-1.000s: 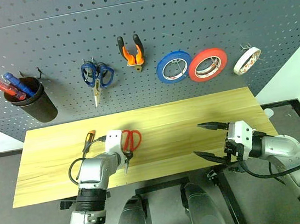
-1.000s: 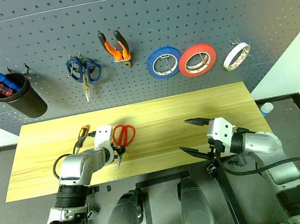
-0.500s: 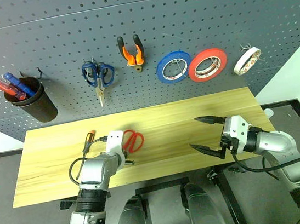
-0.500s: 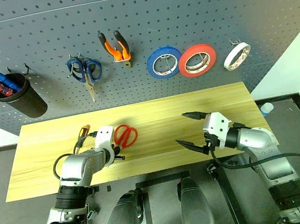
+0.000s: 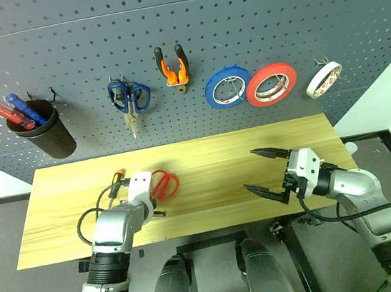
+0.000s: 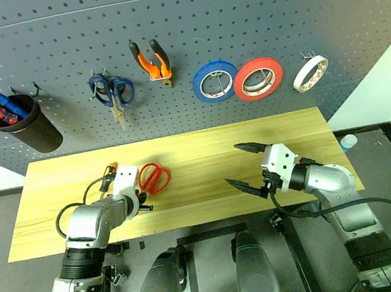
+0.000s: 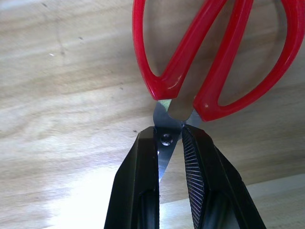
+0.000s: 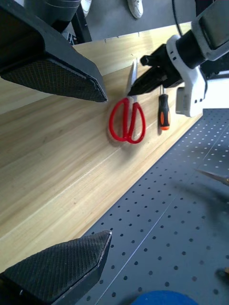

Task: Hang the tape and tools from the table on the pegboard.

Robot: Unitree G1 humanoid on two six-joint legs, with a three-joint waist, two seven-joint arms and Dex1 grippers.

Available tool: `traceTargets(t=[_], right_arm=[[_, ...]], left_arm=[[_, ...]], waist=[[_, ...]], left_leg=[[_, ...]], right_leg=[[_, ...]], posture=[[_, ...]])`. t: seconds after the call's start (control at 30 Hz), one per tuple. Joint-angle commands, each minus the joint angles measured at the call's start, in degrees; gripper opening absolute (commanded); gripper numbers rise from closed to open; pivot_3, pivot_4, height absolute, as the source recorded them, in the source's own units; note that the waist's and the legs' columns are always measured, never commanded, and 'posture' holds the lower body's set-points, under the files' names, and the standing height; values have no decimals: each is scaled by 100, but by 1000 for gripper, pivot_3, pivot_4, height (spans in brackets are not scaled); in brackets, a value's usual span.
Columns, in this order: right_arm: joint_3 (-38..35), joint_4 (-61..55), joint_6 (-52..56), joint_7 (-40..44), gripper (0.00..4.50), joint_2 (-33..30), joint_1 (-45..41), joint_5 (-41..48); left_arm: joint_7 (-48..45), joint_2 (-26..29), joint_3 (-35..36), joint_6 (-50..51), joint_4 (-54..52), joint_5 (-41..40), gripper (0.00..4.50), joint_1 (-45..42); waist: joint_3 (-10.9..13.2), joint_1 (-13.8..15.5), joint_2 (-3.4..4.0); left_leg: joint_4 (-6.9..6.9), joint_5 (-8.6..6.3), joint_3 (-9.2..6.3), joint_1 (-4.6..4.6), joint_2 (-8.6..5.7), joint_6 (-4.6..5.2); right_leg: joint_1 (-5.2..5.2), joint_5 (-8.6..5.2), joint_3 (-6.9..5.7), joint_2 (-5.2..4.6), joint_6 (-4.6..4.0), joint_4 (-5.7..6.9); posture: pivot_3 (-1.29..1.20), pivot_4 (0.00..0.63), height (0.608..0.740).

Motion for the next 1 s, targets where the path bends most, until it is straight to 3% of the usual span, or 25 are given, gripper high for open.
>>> traceTargets(t=[0.03, 0.17, 0.27, 0.57, 0.83, 1.0], right_arm=[[-28, -57, -136, -10, 4500, 57, -2, -21], [-50, -140, -105, -21, 4500, 87, 9, 13], [-30, -493, 159, 40, 4500, 168, -133, 336], [-191, -1739, 1952, 45, 4500, 260, -826, 2156], [-161, -1776, 2210, 77, 4500, 299, -1223, 2235], [-100, -1712, 2142, 154, 4500, 332, -1277, 2095]], left_arm=[[-99, 122, -32, -51, -348, 64, 398, -39], [-372, 365, -84, -492, -540, 78, 398, 174], [-692, 615, 121, -1374, -685, 59, 398, 575], [-2243, 747, 1454, -4298, -1197, -925, 398, 1778], [-3029, 461, 2370, -5231, -1379, -2204, 398, 2237], [-2995, 420, 2781, -5594, -1385, -2710, 398, 1953]], waist=[[0, 0, 0], [0, -14, 1], [-1, -30, 2], [-13, 12, 3], [-32, 11, -3], [-42, 17, -7]], left_leg=[[0, 0, 0, 0, 0, 0], [0, 0, 0, 1, 0, 0], [-1, 0, 2, 2, 0, -1], [9, 1, 3, -2, 1, -2], [21, 1, 6, -7, 0, -1], [31, 0, 6, -7, 0, -1]], right_leg=[[0, 0, 0, 0, 0, 0], [0, 1, 0, 0, 2, 2], [0, 1, 3, 0, 2, 3], [-2, -2, 7, -1, -15, 5], [0, 2, 7, -1, -13, 4], [1, 4, 7, 0, -11, 10]], posture=[[-98, 174, 730], [-105, 172, 730], [-112, 171, 730], [-87, 161, 730], [-71, 152, 730], [-67, 151, 730]])
